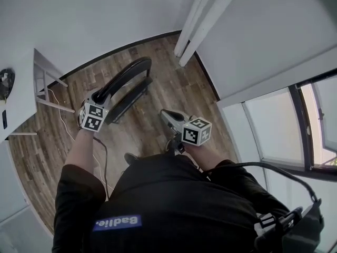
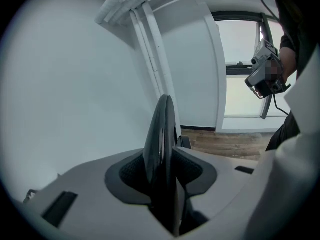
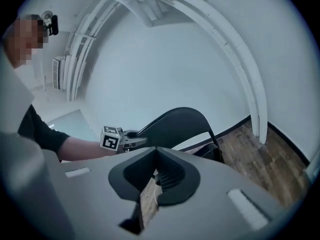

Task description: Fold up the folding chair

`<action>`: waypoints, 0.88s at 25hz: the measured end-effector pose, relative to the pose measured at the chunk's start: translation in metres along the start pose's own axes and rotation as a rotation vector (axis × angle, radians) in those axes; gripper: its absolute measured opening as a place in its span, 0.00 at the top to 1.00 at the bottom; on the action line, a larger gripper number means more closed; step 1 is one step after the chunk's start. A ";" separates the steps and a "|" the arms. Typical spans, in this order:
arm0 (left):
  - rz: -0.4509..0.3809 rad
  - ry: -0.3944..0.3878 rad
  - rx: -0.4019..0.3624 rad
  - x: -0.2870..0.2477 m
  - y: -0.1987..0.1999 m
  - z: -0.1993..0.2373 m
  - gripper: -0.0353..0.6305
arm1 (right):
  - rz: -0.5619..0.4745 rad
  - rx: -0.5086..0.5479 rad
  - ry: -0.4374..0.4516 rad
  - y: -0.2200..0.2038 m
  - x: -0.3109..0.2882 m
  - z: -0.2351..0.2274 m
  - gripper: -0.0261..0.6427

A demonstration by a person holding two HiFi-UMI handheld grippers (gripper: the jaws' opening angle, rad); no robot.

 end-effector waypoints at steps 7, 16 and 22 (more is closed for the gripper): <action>-0.001 0.009 -0.019 0.001 0.003 -0.005 0.75 | 0.001 0.135 0.064 0.000 -0.006 0.021 0.96; 0.003 0.002 -0.019 0.002 0.002 -0.011 0.75 | 0.002 0.289 0.147 0.008 -0.010 0.050 0.96; 0.001 0.010 -0.028 0.003 0.001 -0.013 0.75 | 0.006 0.318 0.146 0.005 -0.004 0.051 0.96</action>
Point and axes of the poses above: the fingertips, and each gripper's own axes: x backward along the fingers, z to its left, y out of its top, the point moved 10 cm from there along x, backward along the fingers, and after that the axes turned 15 degrees about -z, right-handed, at the moved point
